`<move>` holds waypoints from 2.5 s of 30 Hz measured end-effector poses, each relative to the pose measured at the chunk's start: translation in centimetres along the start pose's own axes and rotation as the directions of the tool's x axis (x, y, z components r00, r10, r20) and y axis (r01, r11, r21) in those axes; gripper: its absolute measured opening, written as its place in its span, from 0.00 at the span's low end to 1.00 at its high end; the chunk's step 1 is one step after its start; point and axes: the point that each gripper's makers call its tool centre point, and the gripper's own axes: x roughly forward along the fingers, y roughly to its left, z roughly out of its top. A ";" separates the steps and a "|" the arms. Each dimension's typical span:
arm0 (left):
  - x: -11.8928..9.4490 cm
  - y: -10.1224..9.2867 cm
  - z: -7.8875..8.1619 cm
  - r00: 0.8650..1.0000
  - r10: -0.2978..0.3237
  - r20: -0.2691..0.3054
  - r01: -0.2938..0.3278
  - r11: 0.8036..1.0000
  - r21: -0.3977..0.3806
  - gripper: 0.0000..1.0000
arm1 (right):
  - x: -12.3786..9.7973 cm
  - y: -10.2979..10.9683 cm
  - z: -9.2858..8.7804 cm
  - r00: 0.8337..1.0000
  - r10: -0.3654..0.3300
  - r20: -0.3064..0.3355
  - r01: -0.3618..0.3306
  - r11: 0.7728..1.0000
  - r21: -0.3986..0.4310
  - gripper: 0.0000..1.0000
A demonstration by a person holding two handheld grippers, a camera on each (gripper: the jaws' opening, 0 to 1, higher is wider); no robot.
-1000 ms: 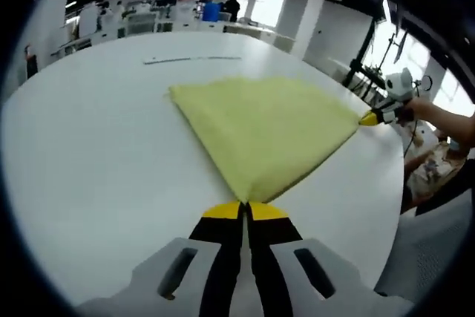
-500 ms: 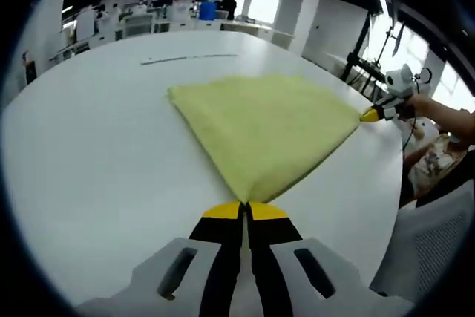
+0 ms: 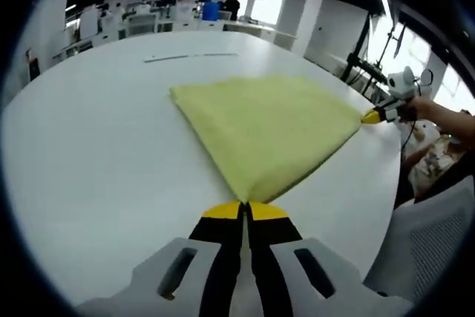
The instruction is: Fold the garment on the visible template until the final outline fits inside the template.
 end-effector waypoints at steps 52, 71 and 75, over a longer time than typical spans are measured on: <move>-4.4 -3.7 7.0 0.943 -0.025 0.331 -0.013 0.994 0.112 0.84 | -3.9 7.0 6.3 0.945 0.126 0.303 -0.090 0.988 -0.129 0.99; -5.5 -5.0 6.4 0.932 -0.020 0.362 -0.036 0.988 0.149 0.99 | -4.4 7.6 6.2 0.933 0.111 0.342 -0.035 0.975 -0.221 0.99; -5.4 -5.0 6.3 0.932 -0.022 0.363 -0.038 0.987 0.156 0.99 | -4.4 7.6 6.0 0.935 0.107 0.339 -0.033 0.976 -0.216 0.99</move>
